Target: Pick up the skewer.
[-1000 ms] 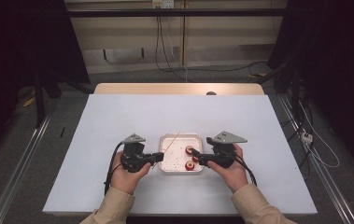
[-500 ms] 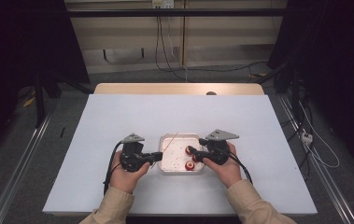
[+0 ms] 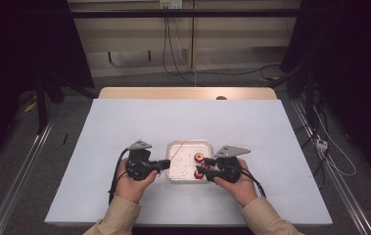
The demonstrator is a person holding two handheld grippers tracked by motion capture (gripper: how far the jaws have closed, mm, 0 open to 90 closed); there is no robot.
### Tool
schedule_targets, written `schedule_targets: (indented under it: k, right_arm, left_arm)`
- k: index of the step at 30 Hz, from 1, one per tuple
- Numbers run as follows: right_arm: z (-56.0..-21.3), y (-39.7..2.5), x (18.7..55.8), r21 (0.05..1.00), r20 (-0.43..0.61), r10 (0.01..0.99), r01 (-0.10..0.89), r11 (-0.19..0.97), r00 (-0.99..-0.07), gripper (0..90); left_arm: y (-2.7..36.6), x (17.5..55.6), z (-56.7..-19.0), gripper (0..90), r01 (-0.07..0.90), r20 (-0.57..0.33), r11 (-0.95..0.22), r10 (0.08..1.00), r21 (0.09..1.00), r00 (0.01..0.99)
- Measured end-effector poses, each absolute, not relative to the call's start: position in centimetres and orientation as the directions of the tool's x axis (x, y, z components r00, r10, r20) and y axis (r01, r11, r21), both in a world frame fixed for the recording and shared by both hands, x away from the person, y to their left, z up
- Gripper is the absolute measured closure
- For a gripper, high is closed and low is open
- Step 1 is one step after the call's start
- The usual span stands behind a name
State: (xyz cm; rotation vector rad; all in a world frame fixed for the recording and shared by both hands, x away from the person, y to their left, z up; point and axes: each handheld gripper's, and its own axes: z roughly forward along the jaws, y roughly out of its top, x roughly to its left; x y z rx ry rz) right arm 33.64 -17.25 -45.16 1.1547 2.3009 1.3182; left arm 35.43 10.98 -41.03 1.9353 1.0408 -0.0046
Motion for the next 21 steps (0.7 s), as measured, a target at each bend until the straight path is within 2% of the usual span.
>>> schedule_targets:
  k: [6,16,18,21]
  right_arm:
    - [-45.44,-16.94,33.49,0.805,0.142,0.731,0.507,0.307,-0.668,61.8]
    - [-45.07,-16.31,33.24,0.800,0.101,0.720,0.486,0.352,-0.687,58.6]
    - [-44.90,-16.44,33.12,0.806,0.130,0.717,0.494,0.326,-0.685,63.8]
    - [-45.08,-16.45,32.92,0.806,0.117,0.716,0.487,0.337,-0.689,67.0]
  left_arm:
    - [11.02,35.47,-41.08,89.3,0.665,-0.383,-0.236,0.663,0.708,0.643]
    - [11.02,35.48,-41.03,89.3,0.665,-0.382,-0.234,0.665,0.709,0.642]
    - [11.08,35.50,-41.03,89.3,0.663,-0.379,-0.234,0.666,0.711,0.642]
    - [11.06,35.48,-41.06,89.3,0.664,-0.380,-0.230,0.669,0.711,0.638]
